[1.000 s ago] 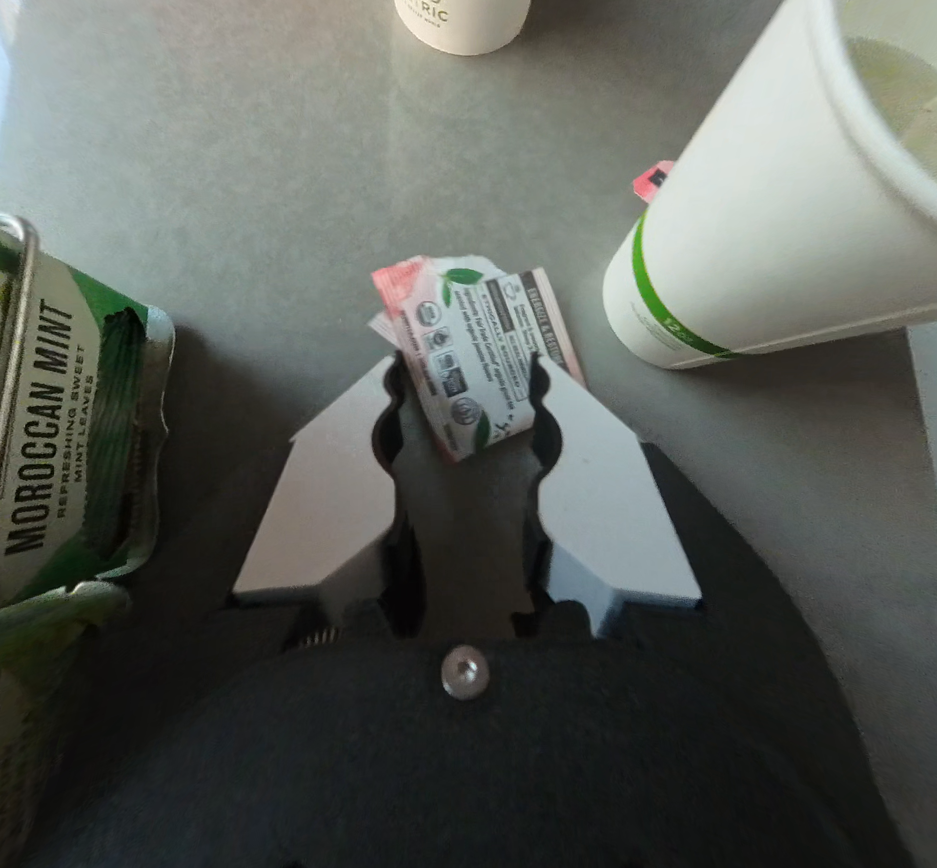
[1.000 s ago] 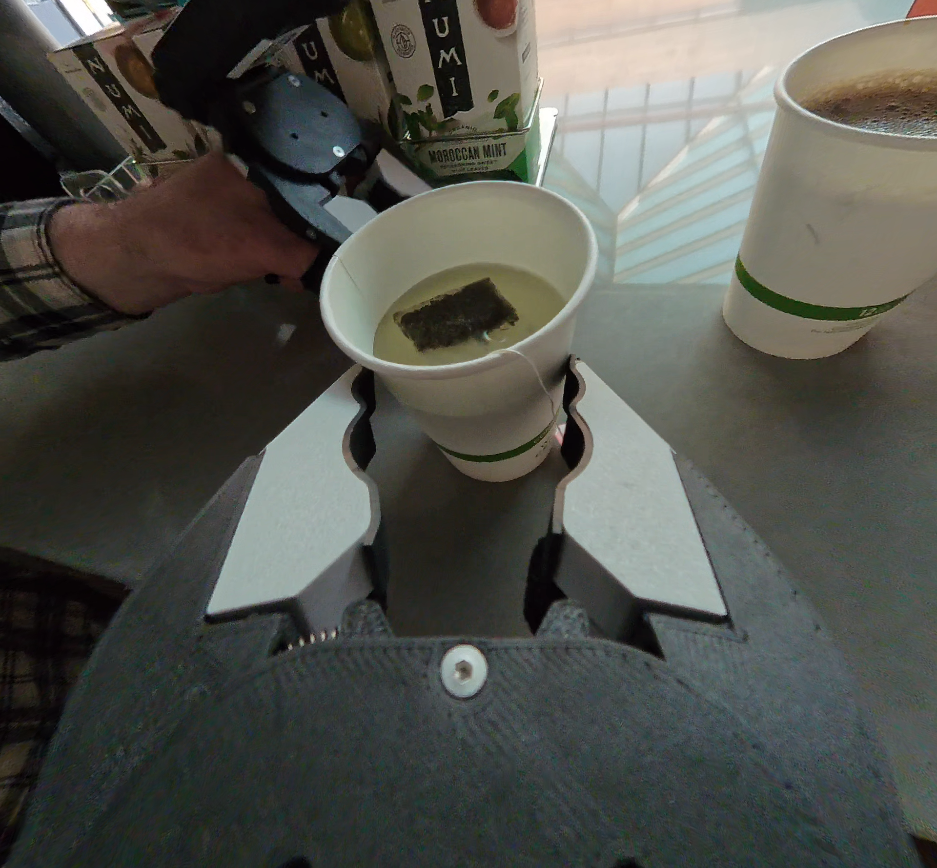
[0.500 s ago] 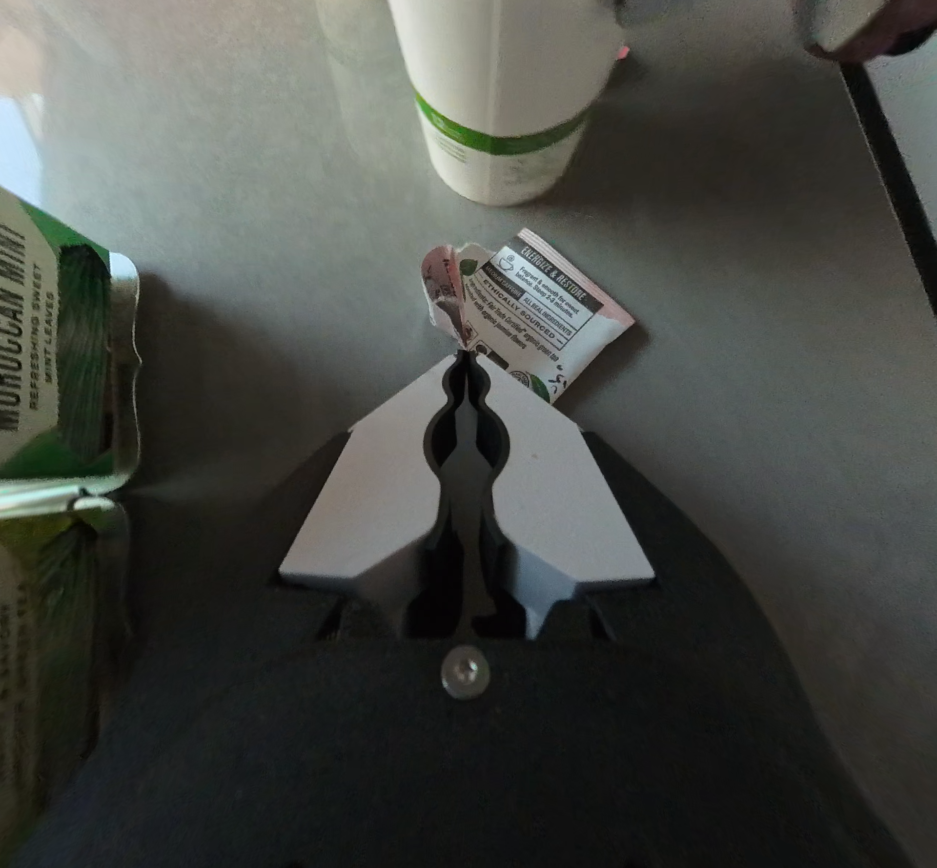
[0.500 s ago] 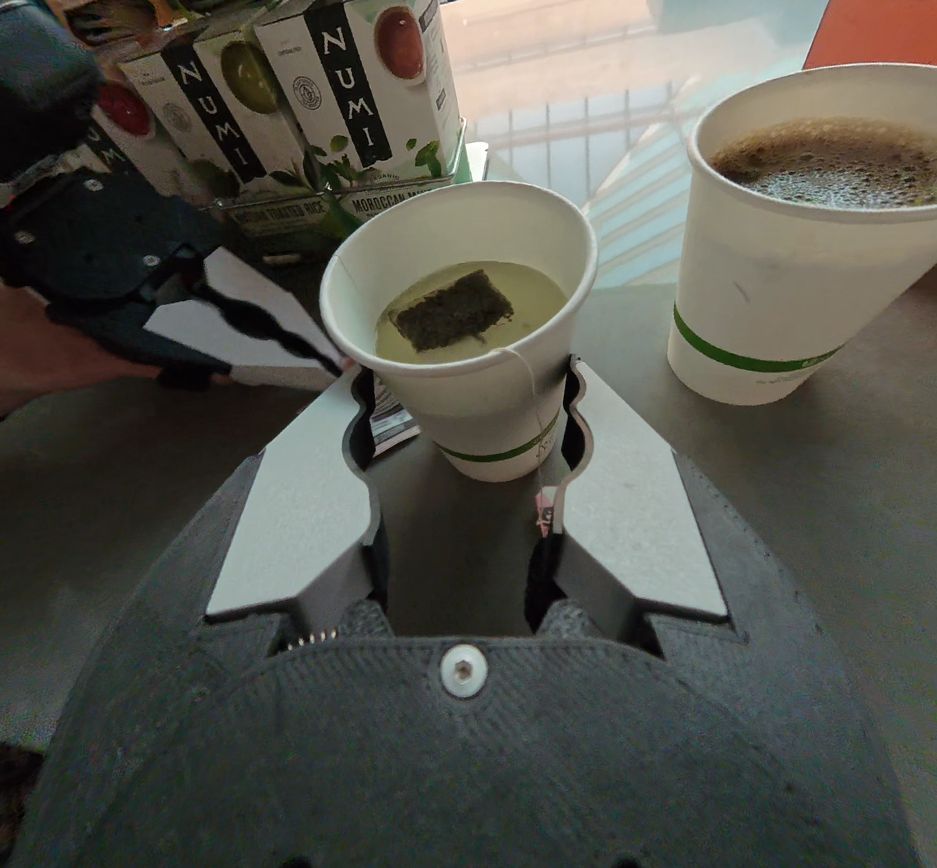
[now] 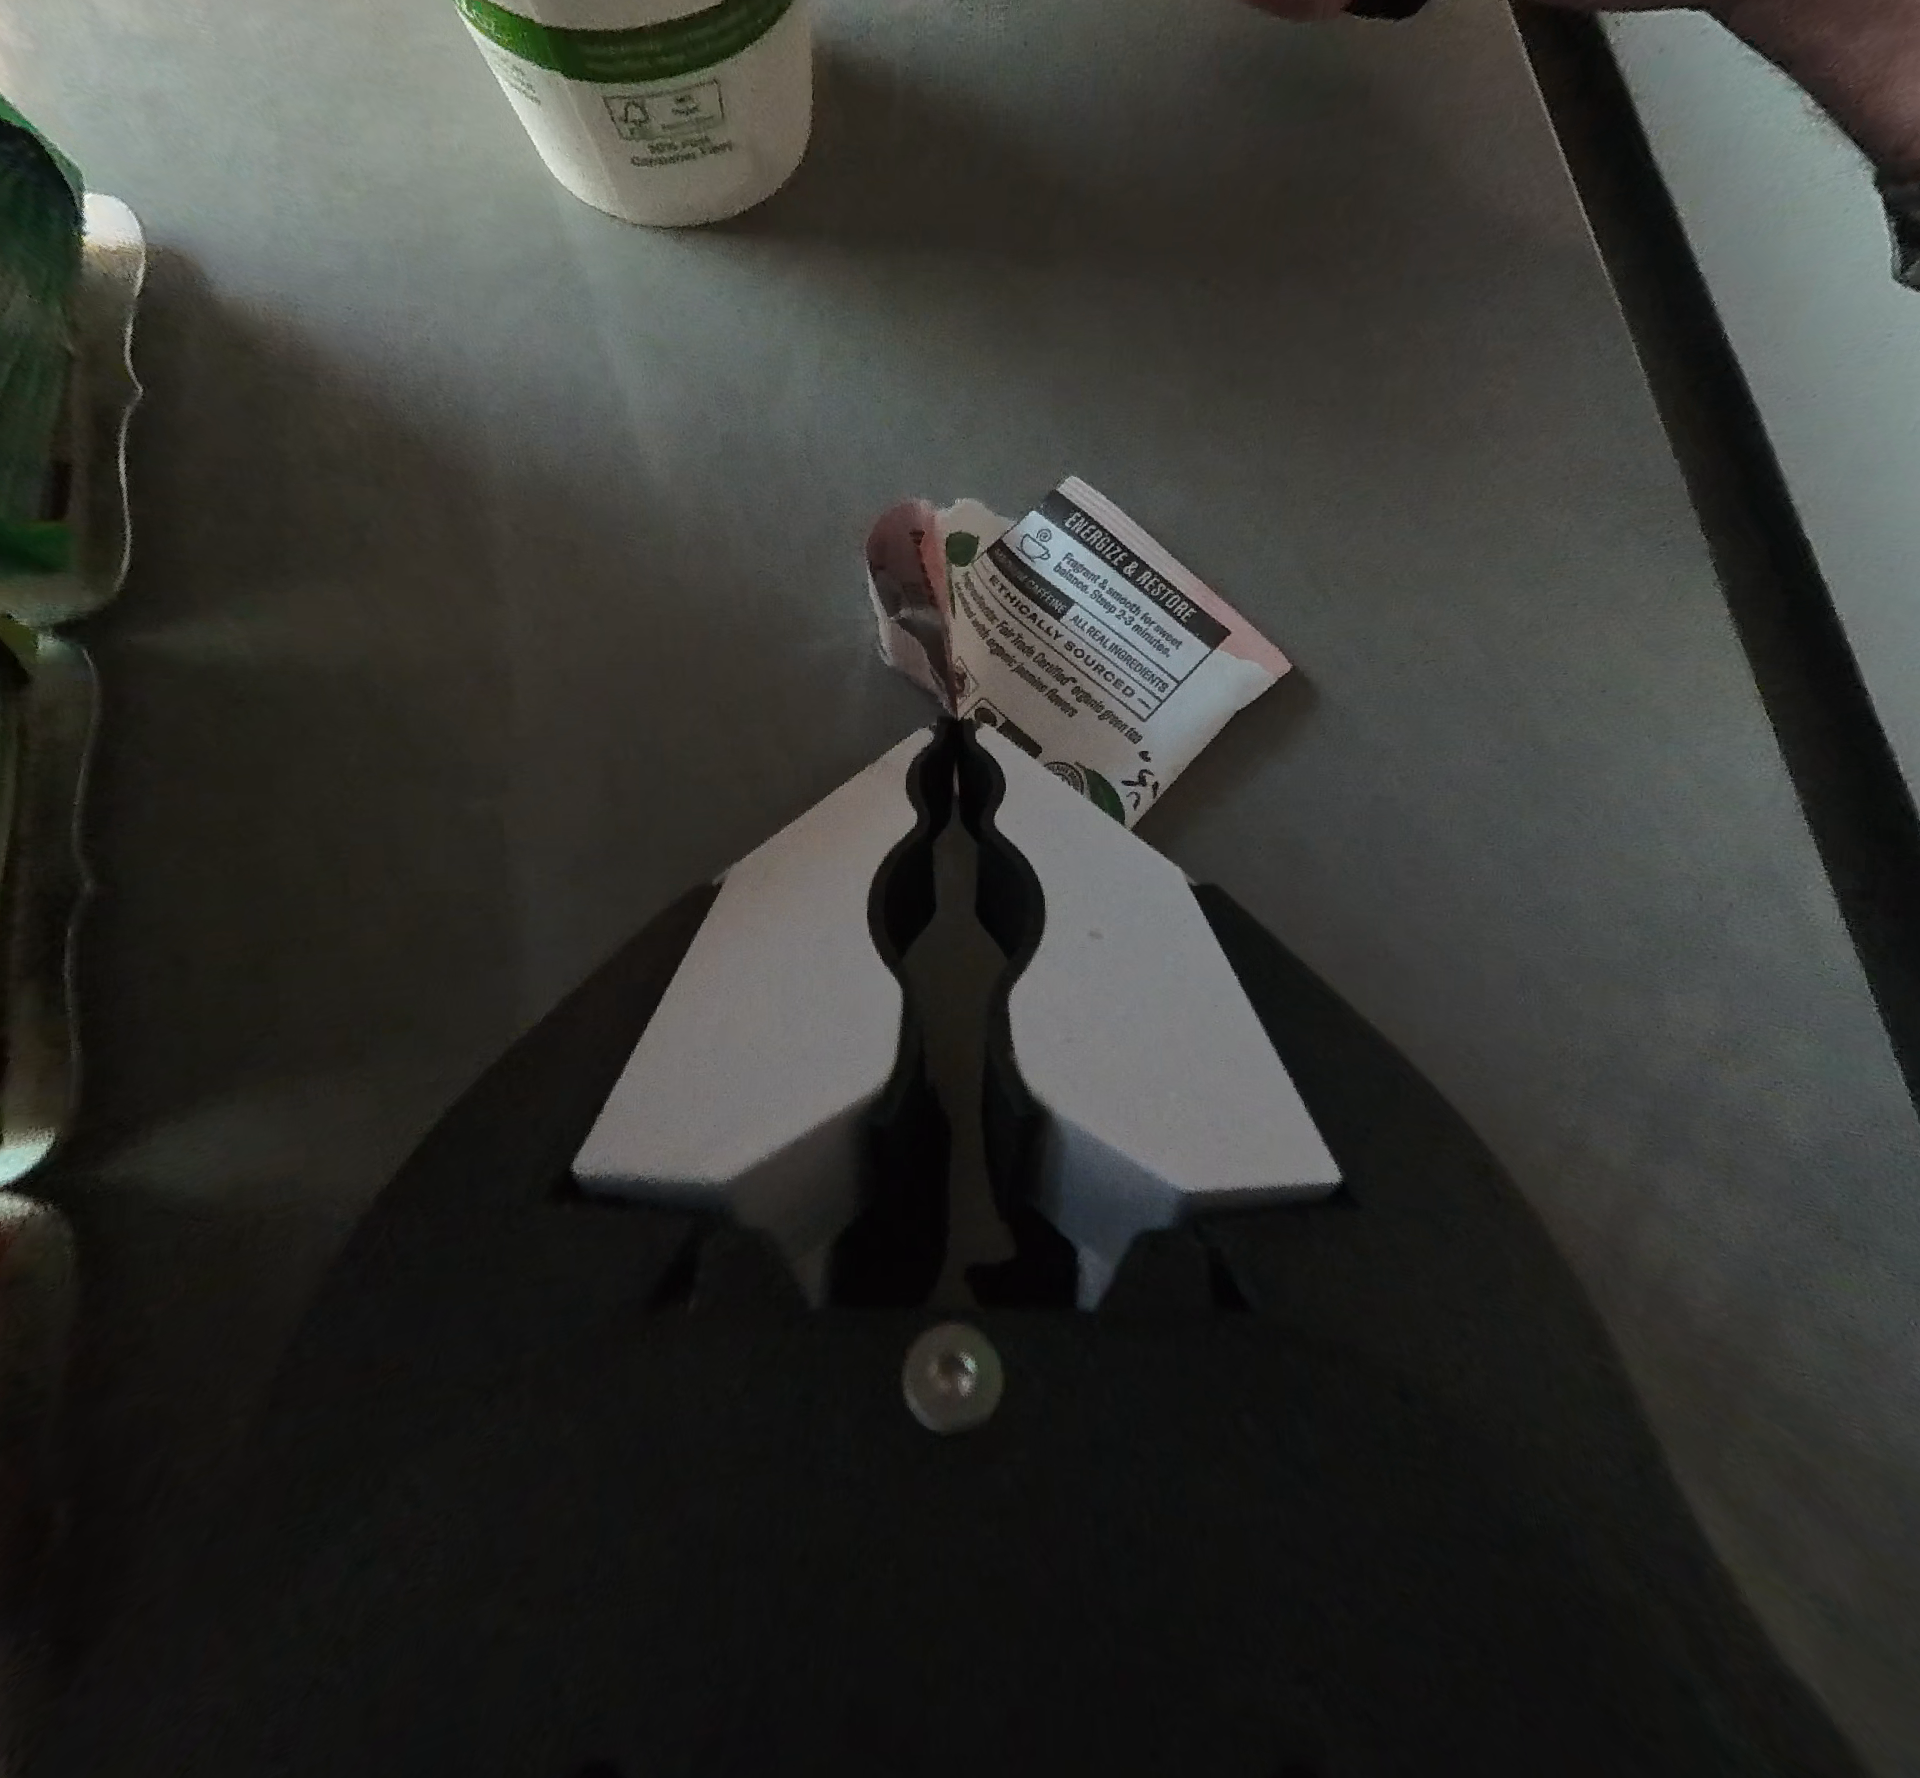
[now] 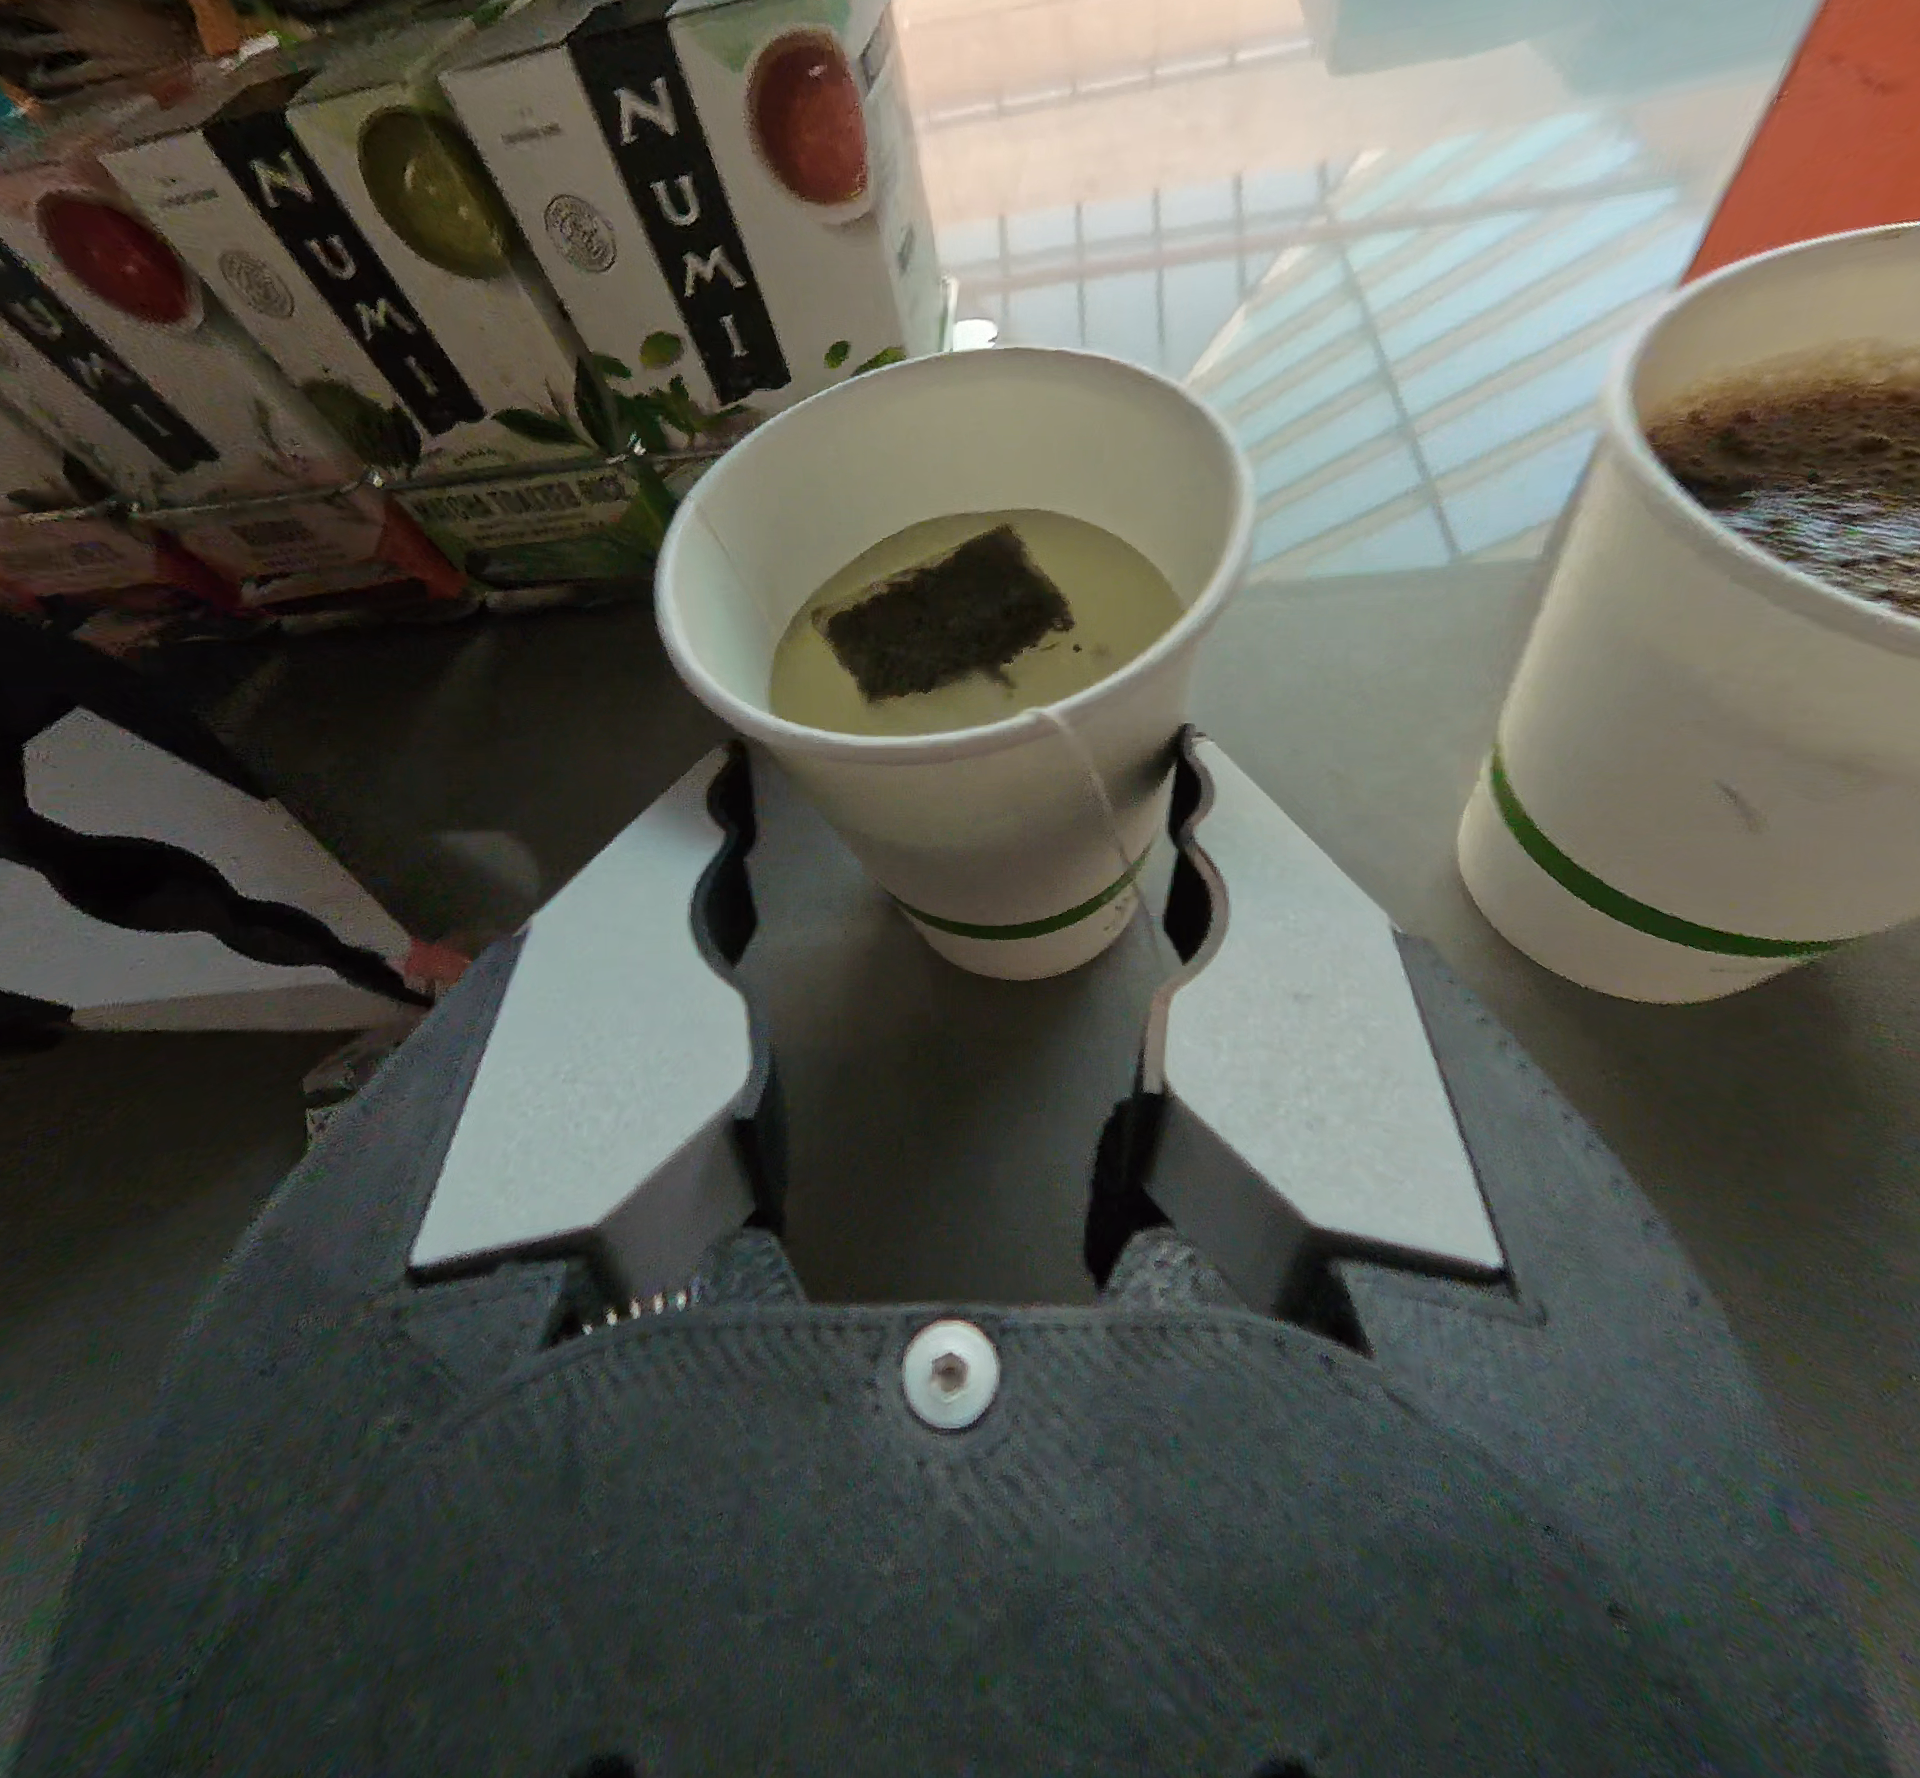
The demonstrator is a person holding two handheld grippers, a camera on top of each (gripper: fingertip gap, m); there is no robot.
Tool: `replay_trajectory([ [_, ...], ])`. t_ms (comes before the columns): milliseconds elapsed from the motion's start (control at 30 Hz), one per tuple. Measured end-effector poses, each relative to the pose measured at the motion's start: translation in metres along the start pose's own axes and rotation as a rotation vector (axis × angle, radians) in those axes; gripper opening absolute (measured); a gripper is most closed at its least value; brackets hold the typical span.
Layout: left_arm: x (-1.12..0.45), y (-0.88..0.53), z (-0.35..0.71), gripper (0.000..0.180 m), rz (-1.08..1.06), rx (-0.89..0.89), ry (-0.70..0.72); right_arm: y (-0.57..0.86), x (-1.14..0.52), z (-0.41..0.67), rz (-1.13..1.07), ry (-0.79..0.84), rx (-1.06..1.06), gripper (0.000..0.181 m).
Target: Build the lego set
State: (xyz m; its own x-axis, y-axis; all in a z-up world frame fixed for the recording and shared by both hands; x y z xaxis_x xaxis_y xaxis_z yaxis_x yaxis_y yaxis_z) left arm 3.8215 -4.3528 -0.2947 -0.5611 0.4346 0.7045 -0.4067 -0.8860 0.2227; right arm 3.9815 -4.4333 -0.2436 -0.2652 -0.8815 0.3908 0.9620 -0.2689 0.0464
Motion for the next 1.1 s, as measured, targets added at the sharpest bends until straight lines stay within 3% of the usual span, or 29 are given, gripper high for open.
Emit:
replay_trajectory([
  [200,0.014,0.005,-0.017,0.000,0.004,0.030,0.020,-0.004,0.026,-0.001,-0.037,0.029,0.021,0.102],
  [333,0.027,0.009,-0.029,0.000,0.009,0.058,0.042,-0.037,0.058,-0.001,-0.016,0.034,0.090,0.093],
  [467,0.042,0.015,-0.039,0.000,-0.007,0.109,0.064,-0.128,0.067,0.009,0.187,0.085,0.248,0.087],
  [567,0.050,0.021,-0.042,0.000,-0.025,0.138,0.064,-0.193,0.050,-0.003,0.282,-0.005,0.423,0.086],
  [733,0.062,0.033,-0.045,0.000,-0.077,0.184,0.086,-0.238,0.019,-0.032,0.370,-0.162,0.529,0.067],
  [900,0.078,0.033,-0.056,0.000,-0.122,0.256,0.126,-0.249,0.016,-0.032,0.428,-0.142,0.503,0.035],
  [1100,0.101,0.029,-0.065,0.000,-0.173,0.331,0.175,-0.266,0.018,-0.023,0.511,-0.077,0.484,0.014],
])
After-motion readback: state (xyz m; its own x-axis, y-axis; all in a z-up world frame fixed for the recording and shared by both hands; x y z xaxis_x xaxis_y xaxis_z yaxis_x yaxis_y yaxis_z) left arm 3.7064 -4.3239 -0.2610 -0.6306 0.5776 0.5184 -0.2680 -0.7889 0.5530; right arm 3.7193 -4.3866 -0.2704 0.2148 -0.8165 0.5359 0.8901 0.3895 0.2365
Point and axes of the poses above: each gripper's, where its closed fingertips meet, x back along the fingers, z out of its top, y = z × x across the jaws, the point moved 4 cm from there along x, back along the fingers, and after that the axes turned 14 degrees about x, right-handed, at the moved point
